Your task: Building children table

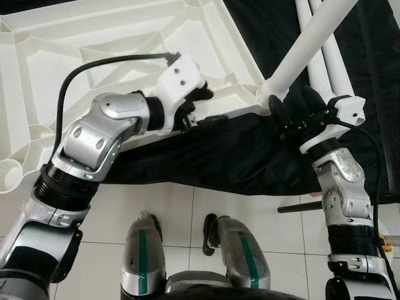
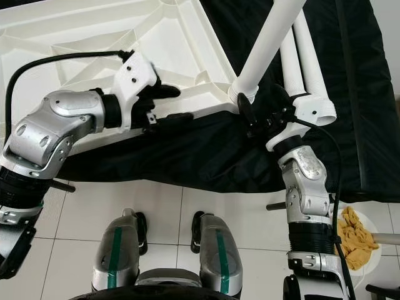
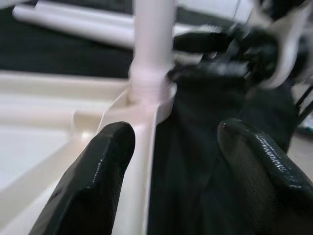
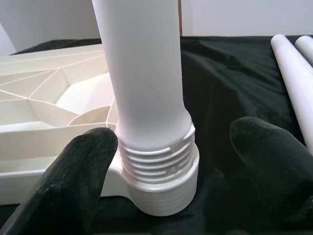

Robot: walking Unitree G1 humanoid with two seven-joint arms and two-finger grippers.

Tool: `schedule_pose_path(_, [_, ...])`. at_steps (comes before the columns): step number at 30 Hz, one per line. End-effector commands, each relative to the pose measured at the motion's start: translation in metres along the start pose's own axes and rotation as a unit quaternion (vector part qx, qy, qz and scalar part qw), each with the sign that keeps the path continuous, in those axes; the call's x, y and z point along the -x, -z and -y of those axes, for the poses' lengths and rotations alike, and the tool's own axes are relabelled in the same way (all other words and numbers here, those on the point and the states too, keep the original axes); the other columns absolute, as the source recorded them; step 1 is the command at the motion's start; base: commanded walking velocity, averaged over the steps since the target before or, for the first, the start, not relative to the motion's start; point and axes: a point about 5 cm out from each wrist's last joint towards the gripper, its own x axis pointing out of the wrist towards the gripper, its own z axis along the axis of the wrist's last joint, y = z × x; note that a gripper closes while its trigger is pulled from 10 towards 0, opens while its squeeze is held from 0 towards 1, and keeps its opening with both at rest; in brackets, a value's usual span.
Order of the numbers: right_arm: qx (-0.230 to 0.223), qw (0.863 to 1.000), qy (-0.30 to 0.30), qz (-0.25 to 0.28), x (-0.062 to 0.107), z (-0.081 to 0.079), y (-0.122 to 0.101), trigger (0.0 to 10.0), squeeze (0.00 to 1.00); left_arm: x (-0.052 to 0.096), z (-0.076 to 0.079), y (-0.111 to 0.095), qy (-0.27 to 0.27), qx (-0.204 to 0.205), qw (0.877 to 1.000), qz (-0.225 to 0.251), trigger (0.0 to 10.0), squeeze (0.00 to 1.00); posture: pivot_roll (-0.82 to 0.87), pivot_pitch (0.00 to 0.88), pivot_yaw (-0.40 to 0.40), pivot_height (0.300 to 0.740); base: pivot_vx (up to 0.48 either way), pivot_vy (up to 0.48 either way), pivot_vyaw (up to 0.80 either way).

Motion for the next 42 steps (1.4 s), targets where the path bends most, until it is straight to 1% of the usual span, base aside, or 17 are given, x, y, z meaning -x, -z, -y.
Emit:
schedule_pose_path(1, [0.003,1.0,-0.004,-0.008,0.0,0.003,0.002,10.0,0.0,-0.002,-0.001,-0.007,-0.033,-0.005,0.999,0.018,10.0,0.0,0.06,0.114,-0.064,0.74,0.0,0.0,0.0])
schedule_pose_path(2, [0.003,1.0,-0.01,-0.008,-0.003,0.004,0.001,10.0,0.0,-0.005,0.0,-0.009,-0.041,0.002,0.999,0.031,10.0,0.0,0.06,0.113,-0.066,0.74,0.0,0.0,0.0])
schedule_pose_path(3, [0.003,1.0,-0.01,-0.008,-0.003,0.004,0.001,10.0,0.0,-0.005,0.0,-0.009,-0.041,0.002,0.999,0.031,10.0,0.0,0.06,0.113,-0.066,0.74,0.0,0.0,0.0])
schedule_pose_path(4, [0.006,1.0,-0.025,-0.007,-0.008,0.003,0.0,10.0,0.0,-0.009,-0.001,-0.012,-0.068,0.017,0.996,0.048,10.0,0.0,0.06,0.113,-0.069,0.74,0.0,0.0,0.0])
schedule_pose_path(11, [0.008,0.999,-0.032,-0.006,-0.014,0.004,-0.001,10.0,0.0,-0.01,-0.004,-0.016,-0.088,0.02,0.994,0.067,10.0,0.0,0.08,0.111,-0.081,0.74,0.0,0.0,0.0])
schedule_pose_path(14, [0.01,0.999,-0.043,-0.005,-0.025,0.005,-0.002,10.0,0.0,-0.01,-0.009,-0.023,-0.133,0.015,0.987,0.091,10.0,0.0,0.09,0.108,-0.093,0.74,0.0,0.0,0.0])
schedule_pose_path(15, [0.01,0.999,-0.043,-0.005,-0.025,0.005,-0.002,10.0,0.0,-0.01,-0.009,-0.023,-0.133,0.015,0.987,0.091,10.0,0.0,0.09,0.108,-0.093,0.74,0.0,0.0,0.0])
schedule_pose_path(18, [0.013,0.999,-0.051,-0.003,-0.034,0.007,-0.003,10.0,0.0,-0.012,-0.01,-0.02,-0.155,0.016,0.984,0.09,10.0,0.0,0.1,0.099,-0.107,0.74,0.0,0.0,0.0])
schedule_pose_path(25, [0.015,0.998,-0.056,-0.002,-0.04,0.009,-0.004,10.0,0.0,-0.013,-0.008,-0.016,-0.161,0.02,0.983,0.089,10.0,0.0,0.11,0.093,-0.114,0.74,0.0,0.0,0.0])
schedule_pose_path(26, [0.018,0.998,-0.059,-0.003,-0.043,0.01,-0.004,10.0,0.0,-0.013,-0.005,-0.014,-0.161,0.024,0.983,0.086,10.0,0.0,0.12,0.091,-0.117,0.74,0.0,0.0,0.0])
schedule_pose_path(29, [0.02,0.998,-0.061,-0.004,-0.047,0.011,-0.004,10.0,0.0,-0.013,-0.001,-0.011,-0.157,0.029,0.984,0.082,10.0,0.0,0.12,0.086,-0.117,0.74,0.0,0.0,0.0])
schedule_pose_path(30, [0.024,0.998,-0.063,-0.006,-0.052,0.012,-0.004,10.0,0.0,-0.014,0.006,-0.007,-0.145,0.035,0.986,0.077,10.0,0.0,0.13,0.081,-0.117,0.74,0.0,0.0,0.0])
schedule_pose_path(31, [0.025,0.998,-0.064,-0.006,-0.054,0.012,-0.003,10.0,0.0,-0.014,0.007,-0.006,-0.143,0.036,0.986,0.076,10.0,0.0,0.13,0.081,-0.117,0.74,0.0,0.0,0.0])
schedule_pose_path(33, [0.025,0.998,-0.064,-0.006,-0.054,0.012,-0.003,10.0,0.0,-0.014,0.007,-0.006,-0.143,0.036,0.986,0.076,10.0,0.0,0.13,0.081,-0.117,0.74,0.0,0.0,0.0])
schedule_pose_path(39, [0.039,0.998,-0.058,-0.007,-0.063,0.019,-0.003,10.0,0.0,-0.015,0.013,-0.003,-0.136,0.04,0.987,0.072,10.0,0.0,0.13,0.066,-0.112,0.74,0.0,0.0,0.0])
schedule_pose_path(42, [0.04,0.997,-0.058,-0.007,-0.064,0.02,-0.003,10.0,0.0,-0.015,0.014,-0.002,-0.135,0.04,0.987,0.072,10.0,0.0,0.13,0.065,-0.112,0.74,0.0,0.0,0.0])
